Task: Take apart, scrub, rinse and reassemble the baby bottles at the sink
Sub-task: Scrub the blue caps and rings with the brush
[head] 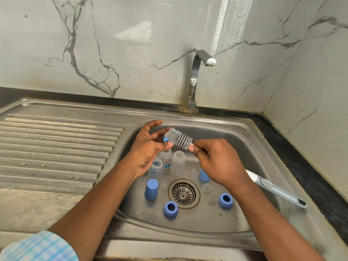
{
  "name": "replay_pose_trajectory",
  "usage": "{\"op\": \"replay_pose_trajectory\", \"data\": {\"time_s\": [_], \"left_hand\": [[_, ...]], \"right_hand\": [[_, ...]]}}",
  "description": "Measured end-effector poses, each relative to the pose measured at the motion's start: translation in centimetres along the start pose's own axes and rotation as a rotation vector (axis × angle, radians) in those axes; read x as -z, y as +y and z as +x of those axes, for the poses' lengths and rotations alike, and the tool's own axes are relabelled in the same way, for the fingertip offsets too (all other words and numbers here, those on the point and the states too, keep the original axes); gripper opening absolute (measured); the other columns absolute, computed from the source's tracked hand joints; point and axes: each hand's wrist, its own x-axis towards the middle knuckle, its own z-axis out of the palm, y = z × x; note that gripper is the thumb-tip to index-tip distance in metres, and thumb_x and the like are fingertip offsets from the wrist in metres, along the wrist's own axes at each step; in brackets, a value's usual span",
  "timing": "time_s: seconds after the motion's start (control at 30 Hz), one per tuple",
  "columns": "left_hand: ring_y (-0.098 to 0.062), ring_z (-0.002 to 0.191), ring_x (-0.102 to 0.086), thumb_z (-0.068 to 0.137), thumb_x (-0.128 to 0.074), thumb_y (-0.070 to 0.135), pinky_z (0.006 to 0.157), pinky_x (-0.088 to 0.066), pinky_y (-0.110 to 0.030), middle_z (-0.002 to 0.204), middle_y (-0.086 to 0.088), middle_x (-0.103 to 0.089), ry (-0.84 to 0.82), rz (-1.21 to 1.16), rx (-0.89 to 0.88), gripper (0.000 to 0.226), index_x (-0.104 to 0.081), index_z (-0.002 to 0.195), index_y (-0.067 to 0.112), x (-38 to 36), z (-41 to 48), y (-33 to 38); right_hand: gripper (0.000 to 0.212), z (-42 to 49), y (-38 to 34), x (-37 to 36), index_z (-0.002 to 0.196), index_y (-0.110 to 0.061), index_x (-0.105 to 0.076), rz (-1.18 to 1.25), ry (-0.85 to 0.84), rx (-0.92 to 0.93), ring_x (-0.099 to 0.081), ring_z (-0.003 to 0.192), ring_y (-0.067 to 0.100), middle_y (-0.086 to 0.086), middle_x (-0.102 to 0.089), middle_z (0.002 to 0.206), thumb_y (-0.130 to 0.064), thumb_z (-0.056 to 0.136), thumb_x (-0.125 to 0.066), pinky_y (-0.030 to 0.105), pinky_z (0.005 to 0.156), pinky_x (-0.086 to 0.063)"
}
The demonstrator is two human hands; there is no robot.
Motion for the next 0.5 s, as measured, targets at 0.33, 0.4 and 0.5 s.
{"op": "replay_pose_trajectory", "data": {"time_s": [0.33,0.4,0.5], "left_hand": [[-0.014,0.091,-0.067,0.074,-0.056,-0.031,0.073,-0.058,-0.023,0.114,-0.007,-0.064,-0.045,-0.011,-0.001,0.078,-0.051,0.122,0.030,-0.4,-0.2,-0.3],[-0.014,0.090,-0.067,0.074,-0.059,-0.029,0.071,-0.058,-0.022,0.111,-0.009,-0.061,-0.004,-0.029,-0.002,0.075,-0.051,0.122,0.028,-0.4,-0.2,-0.3],[-0.013,0.086,-0.072,0.074,-0.064,-0.021,0.077,-0.057,-0.025,0.095,-0.004,-0.073,-0.008,-0.025,0.011,0.067,-0.051,0.127,0.019,-0.5,-0.2,-0.4]], "right_hand": [[0.041,0.3,0.7,0.4,0.060,-0.032,-0.044,0.025,0.056,-0.080,-0.036,0.045,0.010,-0.007,-0.039,0.047,-0.034,0.099,-0.056,0.027,0.047,-0.022],[0.045,0.4,0.5,0.5,0.057,-0.035,-0.040,0.049,0.065,-0.078,-0.035,0.043,0.010,-0.008,-0.037,0.046,-0.033,0.099,-0.057,0.027,0.047,-0.022],[0.046,0.4,0.5,0.7,0.056,-0.034,-0.039,0.073,0.086,-0.078,-0.037,0.043,0.011,-0.007,-0.036,0.043,-0.033,0.098,-0.058,0.026,0.047,-0.022]]}}
